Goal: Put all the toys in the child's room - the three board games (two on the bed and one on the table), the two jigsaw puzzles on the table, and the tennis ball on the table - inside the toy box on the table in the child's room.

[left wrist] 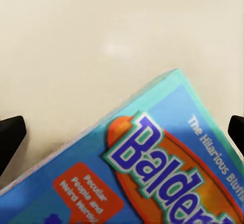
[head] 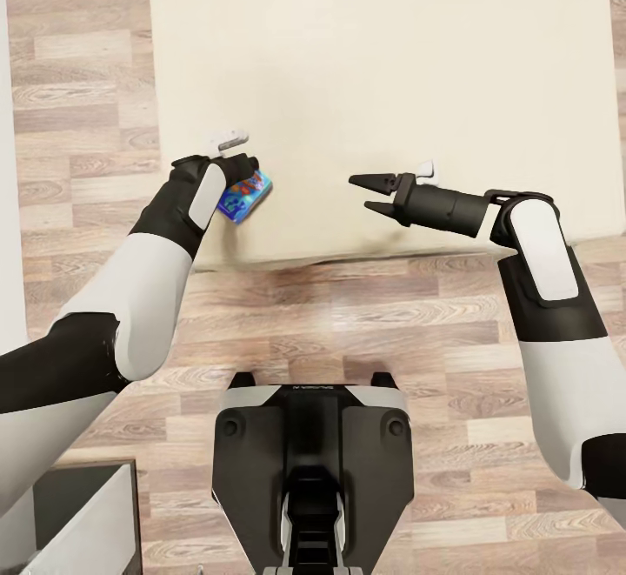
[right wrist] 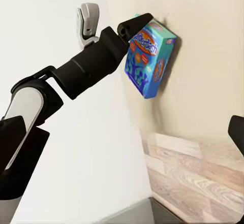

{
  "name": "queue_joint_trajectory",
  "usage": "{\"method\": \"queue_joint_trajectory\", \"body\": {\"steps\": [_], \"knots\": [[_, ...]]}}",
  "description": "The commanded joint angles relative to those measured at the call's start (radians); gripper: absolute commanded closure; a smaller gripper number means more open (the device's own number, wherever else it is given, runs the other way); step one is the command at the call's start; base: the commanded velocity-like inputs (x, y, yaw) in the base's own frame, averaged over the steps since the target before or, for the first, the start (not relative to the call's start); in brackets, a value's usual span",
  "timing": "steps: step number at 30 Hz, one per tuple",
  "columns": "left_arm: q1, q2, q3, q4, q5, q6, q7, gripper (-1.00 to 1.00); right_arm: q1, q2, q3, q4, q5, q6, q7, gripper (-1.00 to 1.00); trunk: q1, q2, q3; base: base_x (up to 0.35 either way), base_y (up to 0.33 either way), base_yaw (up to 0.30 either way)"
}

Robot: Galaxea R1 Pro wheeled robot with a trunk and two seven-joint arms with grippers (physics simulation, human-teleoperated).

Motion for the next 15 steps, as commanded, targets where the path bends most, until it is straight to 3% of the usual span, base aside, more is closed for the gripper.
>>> {"method": "queue_joint_trajectory", "body": {"steps": [1, 10, 15], "knots": [[0.000, -0.001, 0.003, -0.001, 0.011, 0.004, 0.006, -1.00, -0.001, -0.001, 0.001, 0.000, -0.001, 0.002, 0.000, -1.00, 0.000, -0.002, -0.001, -0.232, -0.004, 0.000], [0.000, -0.001, 0.003, -0.001, 0.011, 0.004, 0.006, -1.00, -0.001, -0.001, 0.001, 0.000, 0.000, 0.002, 0.000, -1.00, 0.000, -0.002, -0.001, -0.087, -0.001, 0.000], [0.000, -0.001, 0.003, -0.001, 0.011, 0.005, 0.006, -1.00, -0.001, -0.001, 0.001, 0.000, -0.001, 0.001, 0.000, -1.00, 0.000, -0.002, -0.001, -0.191, 0.000, 0.000]]}}
